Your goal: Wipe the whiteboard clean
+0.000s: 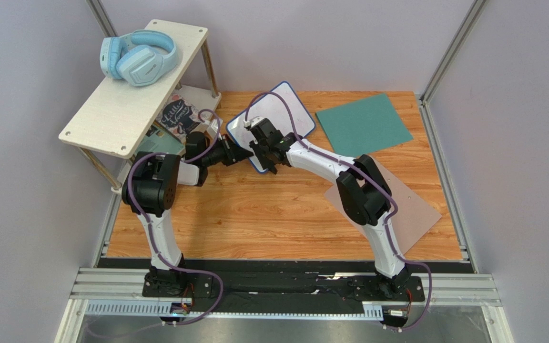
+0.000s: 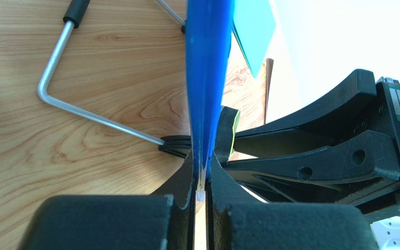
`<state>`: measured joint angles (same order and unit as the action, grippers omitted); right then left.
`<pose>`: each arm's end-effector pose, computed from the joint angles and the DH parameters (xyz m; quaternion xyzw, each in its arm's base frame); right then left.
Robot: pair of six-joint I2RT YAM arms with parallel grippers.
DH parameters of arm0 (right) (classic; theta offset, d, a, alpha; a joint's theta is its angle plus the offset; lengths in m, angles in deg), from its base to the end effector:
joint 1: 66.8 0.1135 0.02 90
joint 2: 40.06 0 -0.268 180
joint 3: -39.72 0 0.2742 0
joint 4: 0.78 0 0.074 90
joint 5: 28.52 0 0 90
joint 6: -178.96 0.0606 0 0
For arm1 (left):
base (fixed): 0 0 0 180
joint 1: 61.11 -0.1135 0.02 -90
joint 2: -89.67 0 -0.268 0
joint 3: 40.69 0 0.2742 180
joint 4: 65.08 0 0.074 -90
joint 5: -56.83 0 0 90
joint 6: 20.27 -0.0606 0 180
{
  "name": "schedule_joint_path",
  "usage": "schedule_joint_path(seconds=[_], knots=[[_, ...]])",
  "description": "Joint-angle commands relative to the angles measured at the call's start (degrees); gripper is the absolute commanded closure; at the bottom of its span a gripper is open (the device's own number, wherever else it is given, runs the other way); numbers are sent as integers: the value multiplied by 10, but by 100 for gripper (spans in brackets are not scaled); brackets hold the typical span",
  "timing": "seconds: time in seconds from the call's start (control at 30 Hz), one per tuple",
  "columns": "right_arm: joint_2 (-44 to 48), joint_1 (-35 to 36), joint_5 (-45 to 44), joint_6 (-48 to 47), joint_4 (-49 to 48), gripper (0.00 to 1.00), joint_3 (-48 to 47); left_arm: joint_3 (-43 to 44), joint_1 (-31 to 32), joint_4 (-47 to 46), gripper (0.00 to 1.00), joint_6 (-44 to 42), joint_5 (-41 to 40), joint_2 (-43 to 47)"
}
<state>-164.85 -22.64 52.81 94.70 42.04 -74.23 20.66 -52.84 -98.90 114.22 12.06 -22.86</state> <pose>0.3805 0.3568 0.1742 -0.2895 0.9024 0.0660 0.3122 0.3955 -0.1010 0.1126 -0.0147 0.7777 -0.5205 0.3522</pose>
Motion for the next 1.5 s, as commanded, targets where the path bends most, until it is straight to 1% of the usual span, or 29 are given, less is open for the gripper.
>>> schedule_joint_path(seconds=[0.0, 0.2, 0.3, 0.4, 0.57, 0.67, 0.7, 0.73, 0.8, 0.93, 1.1, 1.33, 1.47], knots=[[-33, -7, -27, -5, 17, 100, -57, -3, 14, 1, 100, -8, 33, -3], [-47, -24, -33, -12, 9, 100, -137, -2, 14, 1, 100, -8, 35, -4], [-55, -25, -35, -16, -2, 100, -157, -1, 14, 0, 100, -7, 35, -5], [-57, -24, -27, -14, -32, 100, -154, -1, 14, 0, 100, -6, 35, -6], [-68, -23, 19, -7, -71, 100, -164, -1, 14, -2, 100, -5, 37, -8], [-90, -22, 45, -10, -58, 100, -213, 0, 14, -2, 100, -5, 37, -8], [-99, -17, 45, -15, -45, 100, -233, 0, 15, -1, 100, -5, 37, -8], [-119, -13, 42, -19, -30, 100, -277, 0, 14, -2, 100, -5, 38, -8], [-131, 0, 32, -31, -3, 100, -297, 1, 14, -1, 100, -5, 37, -8], [-122, 24, 16, -47, -30, 100, -277, 2, 15, -3, 100, -5, 38, -10], [-126, 40, 8, -48, -34, 100, -272, 1, 15, -3, 100, -5, 38, -9], [-142, 42, -40, -51, -50, 100, -300, 1, 14, -3, 100, -5, 38, -10], [-147, 38, -53, -56, -30, 100, -301, -1, 15, -3, 100, -5, 37, -8]])
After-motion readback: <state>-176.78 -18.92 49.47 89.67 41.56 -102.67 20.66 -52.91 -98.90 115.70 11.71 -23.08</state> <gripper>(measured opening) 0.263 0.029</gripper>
